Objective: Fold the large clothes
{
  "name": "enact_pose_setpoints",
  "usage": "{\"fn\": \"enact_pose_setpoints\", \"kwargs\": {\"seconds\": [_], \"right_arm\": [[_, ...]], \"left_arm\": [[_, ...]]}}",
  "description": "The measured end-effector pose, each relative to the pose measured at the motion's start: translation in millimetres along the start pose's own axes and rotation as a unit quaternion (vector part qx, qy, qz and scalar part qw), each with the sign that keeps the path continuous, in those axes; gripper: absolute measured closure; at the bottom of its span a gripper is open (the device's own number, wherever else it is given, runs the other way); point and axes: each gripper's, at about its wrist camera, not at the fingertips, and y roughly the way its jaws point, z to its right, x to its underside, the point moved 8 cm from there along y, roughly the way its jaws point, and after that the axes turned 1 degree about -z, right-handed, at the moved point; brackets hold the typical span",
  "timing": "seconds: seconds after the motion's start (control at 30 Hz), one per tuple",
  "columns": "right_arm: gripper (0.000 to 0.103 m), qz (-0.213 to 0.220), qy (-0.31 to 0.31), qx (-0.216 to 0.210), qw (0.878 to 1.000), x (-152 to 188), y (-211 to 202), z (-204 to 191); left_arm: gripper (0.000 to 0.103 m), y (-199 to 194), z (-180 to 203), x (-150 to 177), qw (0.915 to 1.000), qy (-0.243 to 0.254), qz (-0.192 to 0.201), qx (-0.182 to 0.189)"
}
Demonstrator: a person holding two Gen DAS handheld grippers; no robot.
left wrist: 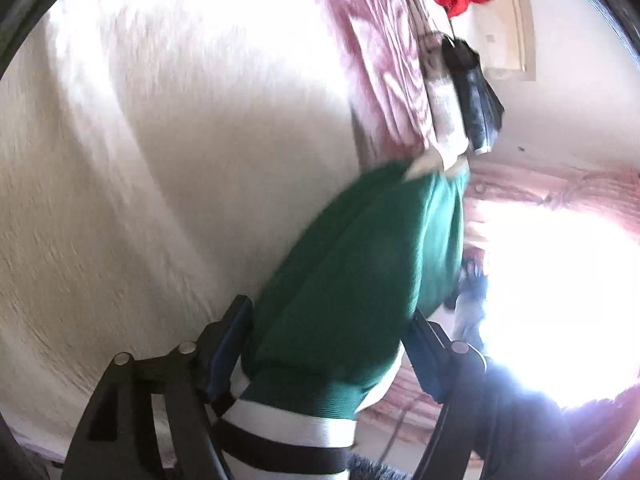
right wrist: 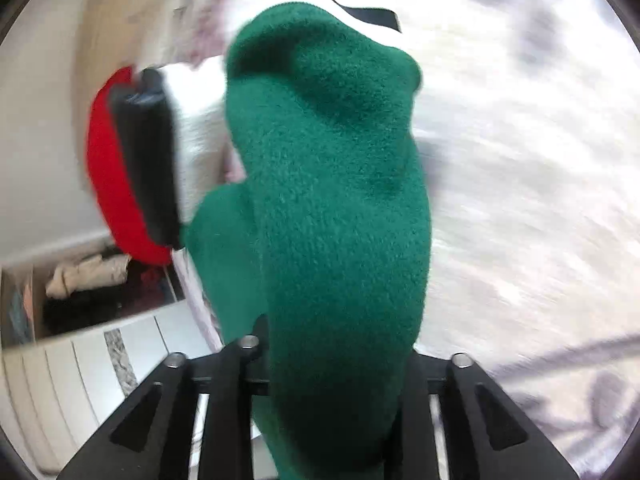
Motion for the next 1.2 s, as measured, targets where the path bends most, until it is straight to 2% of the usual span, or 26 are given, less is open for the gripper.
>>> {"fn": "enact_pose_setpoints", "kwargs": {"seconds": [0.03, 0.1, 0.2, 0.23, 0.27, 0.37, 0.43, 0.5, 0.57, 0.63, 0.67, 0.7, 0.77, 0.8, 0.83, 0.9, 0.97, 1.0, 1.03, 1.1, 1.2], "right_arm": [[0.050, -0.006, -0.001, 0.013, 1.000, 7.5, -6.1, 8.9], [0.029, -0.016, -0.007, 0.033, 0.999, 12.3, -16.4, 17.1], [0.021, -0.018, -0.035, 0.043, 0.998, 17.1, -44.6, 21.5], [0.020, -0.020, -0.040, 0.043, 0.998, 6.2, -76.2, 49.7], [0.018, -0.021, -0.044, 0.047, 0.998, 9.1, -83.0, 48.4], [0.016, -0.036, -0.060, 0.073, 0.995, 33.4, -114.2, 69.1], [0.015, -0.048, -0.072, 0.097, 0.992, 57.2, -132.1, 72.6], [0.015, -0.067, -0.087, 0.119, 0.987, 80.1, -134.7, 78.2], [0.015, -0.097, -0.105, 0.141, 0.980, 109.0, -130.7, 84.7], [0.015, -0.133, -0.124, 0.151, 0.972, 137.8, -117.6, 88.8], [0.015, -0.146, -0.131, 0.156, 0.968, 149.0, -113.6, 92.8], [0.015, -0.164, -0.139, 0.164, 0.963, 163.0, -100.1, 95.2], [0.015, -0.183, -0.144, 0.168, 0.958, 183.9, -83.3, 99.7], [0.015, -0.192, -0.138, 0.168, 0.957, 196.5, -74.2, 103.7], [0.015, -0.197, -0.134, 0.167, 0.957, 197.4, -59.8, 97.5], [0.015, -0.202, -0.127, 0.159, 0.958, 213.1, -55.5, 95.7], [0.015, -0.201, -0.131, 0.155, 0.958, 224.5, -55.9, 93.4], [0.015, -0.203, -0.137, 0.159, 0.956, 230.8, -55.3, 92.5], [0.015, -0.207, -0.143, 0.162, 0.954, 236.0, -54.7, 91.7], [0.015, -0.211, -0.153, 0.178, 0.949, 243.2, -53.7, 92.7], [0.015, -0.199, -0.145, 0.181, 0.952, 248.9, -70.6, 81.6]], "left_arm": [[0.031, -7.2, 3.9, -5.4, 0.9998, -0.006, 0.017, 0.013], [0.026, -20.6, 8.0, -7.3, 0.9984, -0.021, 0.047, 0.024], [0.026, -48.4, 21.5, 5.3, 0.9909, -0.048, 0.116, 0.049], [0.026, -58.0, 29.7, 16.4, 0.9865, -0.057, 0.143, 0.056], [0.026, -62.5, 37.0, 23.8, 0.9839, -0.061, 0.159, 0.056], [0.026, -68.6, 52.3, 83.5, 0.9796, -0.059, 0.191, 0.021], [0.026, -59.1, 47.3, 111.2, 0.9790, -0.065, 0.192, -0.020], [0.026, -39.5, 34.4, 136.0, 0.9803, -0.079, 0.177, -0.036], [0.026, -2.4, 9.3, 157.6, 0.9819, -0.099, 0.142, -0.078], [0.026, 32.9, -5.1, 164.4, 0.9839, -0.103, 0.109, -0.097], [0.026, 52.2, -8.1, 164.3, 0.9858, -0.097, 0.100, -0.094], [0.029, 58.9, -10.0, 161.9, 0.9842, -0.090, 0.107, -0.108], [0.059, 67.3, -15.5, 153.6, 0.9773, -0.078, 0.129, -0.149], [0.082, 63.1, -18.6, 149.4, 0.9742, -0.081, 0.136, -0.161], [0.091, 46.8, -15.5, 144.5, 0.9744, -0.085, 0.161, -0.133], [0.095, 1.6, -8.0, 134.8, 0.9663, -0.058, 0.218, -0.124], [0.098, -23.8, -14.8, 126.2, 0.9640, -0.049, 0.232, -0.121], [0.098, -30.9, -28.3, 122.8, 0.9672, -0.054, 0.222, -0.111], [0.099, -33.6, -37.5, 124.3, 0.9682, -0.055, 0.214, -0.117], [0.099, -33.6, -43.8, 131.3, 0.9750, -0.042, 0.189, -0.109], [0.097, -48.3, -46.4, 146.5, 0.9810, -0.045, 0.164, -0.093]]}}
